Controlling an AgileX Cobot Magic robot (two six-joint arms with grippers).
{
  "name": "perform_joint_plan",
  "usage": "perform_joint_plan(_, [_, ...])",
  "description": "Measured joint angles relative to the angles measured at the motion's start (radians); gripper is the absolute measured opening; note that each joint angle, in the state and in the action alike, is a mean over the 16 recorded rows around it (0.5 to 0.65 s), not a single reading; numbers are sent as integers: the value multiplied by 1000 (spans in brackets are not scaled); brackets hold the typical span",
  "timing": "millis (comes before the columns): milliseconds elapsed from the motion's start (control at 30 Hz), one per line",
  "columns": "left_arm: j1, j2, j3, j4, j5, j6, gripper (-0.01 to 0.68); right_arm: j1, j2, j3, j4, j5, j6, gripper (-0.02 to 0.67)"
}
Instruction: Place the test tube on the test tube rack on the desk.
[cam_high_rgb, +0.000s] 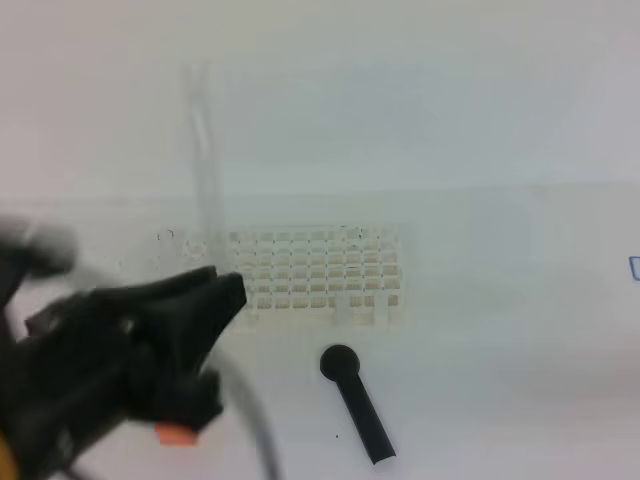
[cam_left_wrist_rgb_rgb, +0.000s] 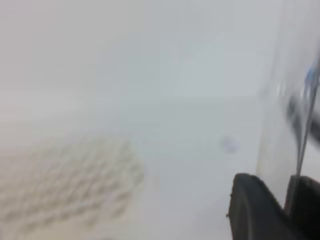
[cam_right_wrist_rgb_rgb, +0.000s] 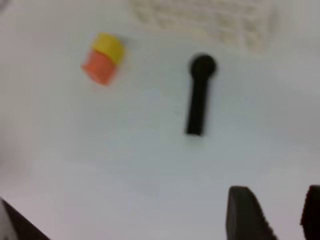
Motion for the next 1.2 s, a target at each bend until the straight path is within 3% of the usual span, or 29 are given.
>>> perform_joint_plan(233, [0,-177,286,59,-428,50,108,2,12,-5,395,-22,-343,309])
perform_joint_plan(400, [0,-218,389,71,-595,89,108,27,46,-17,583,-23,-533,386])
perform_joint_plan(700, [0,-217,429,96,-673,118,108,180,205,-130,728,-31,-718,510])
perform_joint_plan(1200, [0,-216,429,115,-674,124,108,579,624,-440,887,-248,-915,526])
